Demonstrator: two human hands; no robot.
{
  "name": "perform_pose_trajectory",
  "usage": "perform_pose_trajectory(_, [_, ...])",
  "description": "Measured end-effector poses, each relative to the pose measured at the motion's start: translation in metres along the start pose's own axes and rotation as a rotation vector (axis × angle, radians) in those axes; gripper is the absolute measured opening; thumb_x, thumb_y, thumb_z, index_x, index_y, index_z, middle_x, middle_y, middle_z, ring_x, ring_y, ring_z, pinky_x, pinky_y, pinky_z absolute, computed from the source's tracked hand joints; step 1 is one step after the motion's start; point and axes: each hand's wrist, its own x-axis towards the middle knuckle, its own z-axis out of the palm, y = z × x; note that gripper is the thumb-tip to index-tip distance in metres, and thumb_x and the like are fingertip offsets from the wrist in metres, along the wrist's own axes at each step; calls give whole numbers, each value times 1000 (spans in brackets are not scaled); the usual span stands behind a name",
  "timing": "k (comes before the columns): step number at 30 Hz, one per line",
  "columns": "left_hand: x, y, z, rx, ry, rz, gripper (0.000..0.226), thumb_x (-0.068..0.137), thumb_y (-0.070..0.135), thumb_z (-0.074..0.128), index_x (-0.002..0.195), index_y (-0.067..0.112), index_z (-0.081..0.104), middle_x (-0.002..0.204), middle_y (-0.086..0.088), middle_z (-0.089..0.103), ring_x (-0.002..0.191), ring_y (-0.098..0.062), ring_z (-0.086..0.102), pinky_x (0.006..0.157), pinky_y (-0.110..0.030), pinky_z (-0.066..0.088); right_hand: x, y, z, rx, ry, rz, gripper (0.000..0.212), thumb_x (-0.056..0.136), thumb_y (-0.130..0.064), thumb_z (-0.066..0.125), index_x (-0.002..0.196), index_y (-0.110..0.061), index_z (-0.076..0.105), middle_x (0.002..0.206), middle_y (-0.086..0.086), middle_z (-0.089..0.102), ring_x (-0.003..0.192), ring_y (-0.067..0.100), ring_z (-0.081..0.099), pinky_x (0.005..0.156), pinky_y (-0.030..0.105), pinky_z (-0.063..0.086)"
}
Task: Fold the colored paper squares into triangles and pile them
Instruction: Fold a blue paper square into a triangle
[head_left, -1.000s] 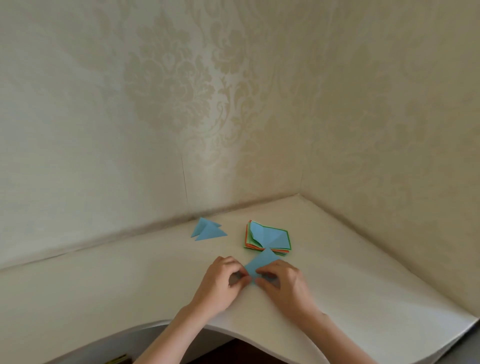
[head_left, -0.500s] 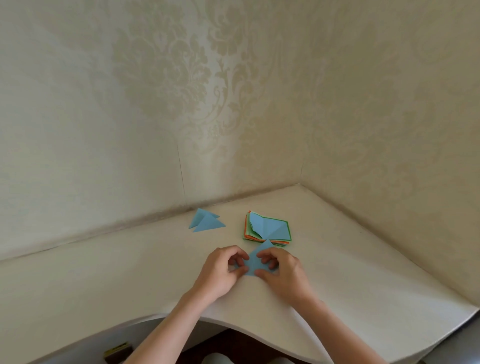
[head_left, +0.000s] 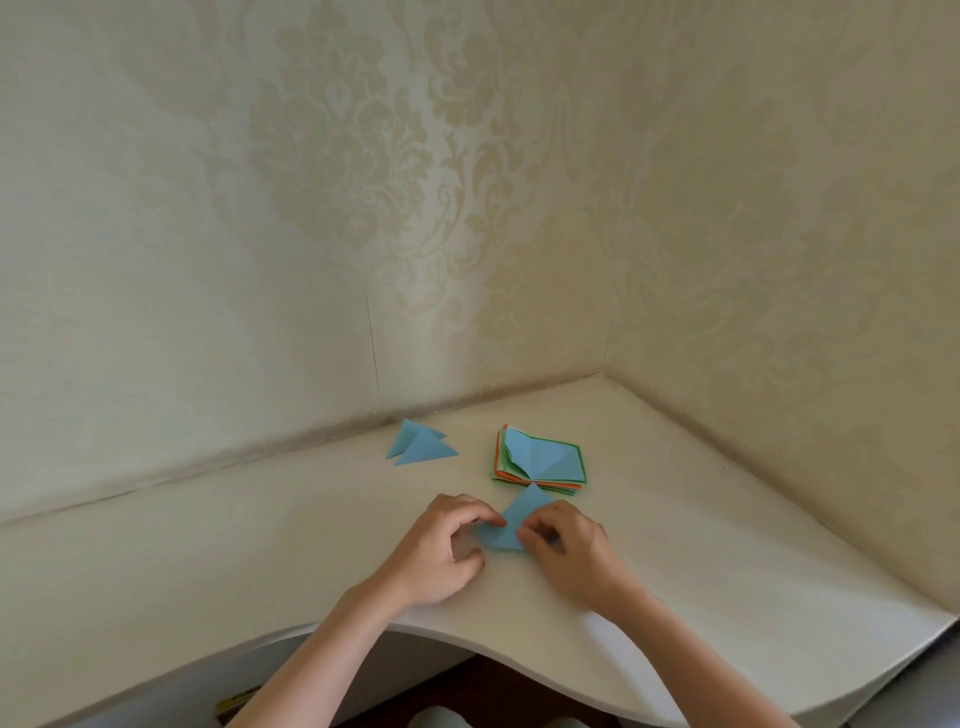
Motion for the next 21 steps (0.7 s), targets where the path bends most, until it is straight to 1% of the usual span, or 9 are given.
perform_pose_trajectory(3, [0,-1,4,74,35,63,27,81,6,65,97,28,70,101,21,62,102,-2,50,90,-17,39,-3,-1,-7,50,-38,-18,6,89,-29,63,86,-24,64,93,-12,59,84,6,56,81,21,46])
perform_pose_trajectory(5, [0,-1,6,87,53,86,20,83,10,67,91,27,71,95,21,62,97,-3,51,87,-19,42,-6,-1,-9,79,-12,-39,4,86,-26,68,86,-25,64,90,-13,59,82,3,56,73,10,41])
perform_pose_trajectory(6, [0,0,6,92,64,97,15,84,13,68,89,27,71,93,20,63,95,-3,52,85,-20,42,-8,0,-9,94,18,-50,8,84,-24,70,86,-27,63,88,-14,58,81,2,56,72,8,40])
perform_pose_trajectory(8, [0,4,8,111,76,112,8,85,19,68,86,27,69,89,19,63,91,-3,51,81,-20,42,-11,1,-10,119,81,-67,13,80,-20,74,87,-25,64,84,-14,59,84,1,56,71,7,39])
perform_pose_trajectory(10, [0,7,9,135,89,113,5,87,21,67,88,26,69,86,20,61,89,0,49,79,-15,39,-12,4,-10,120,109,-107,6,80,-19,74,84,-20,69,86,-13,62,88,-3,55,72,9,38])
perform_pose_trajectory(11, [0,9,9,139,95,109,5,88,21,67,89,25,69,84,22,59,88,2,47,77,-11,37,-12,5,-10,113,105,-129,3,82,-19,73,83,-17,71,90,-12,63,89,-6,55,73,8,38])
perform_pose_trajectory(14, [1,13,12,119,110,55,7,90,18,64,92,23,69,78,28,52,80,3,47,71,-8,33,-14,8,-11,52,71,-166,11,84,-23,70,87,-14,75,99,-11,62,85,-11,54,75,1,34])
perform_pose_trajectory(17, [5,15,16,86,157,-36,9,90,22,65,97,24,68,78,20,52,73,-1,51,67,-8,34,-14,10,-9,15,86,-166,17,80,-32,74,87,-17,76,99,-13,59,84,-5,55,77,0,33])
perform_pose_trajectory(21, [10,15,24,78,190,-107,20,86,28,69,105,27,63,82,9,56,78,-3,52,68,-9,36,-11,7,-1,39,180,-114,16,81,-29,74,79,-13,74,92,-7,62,80,5,57,70,3,36])
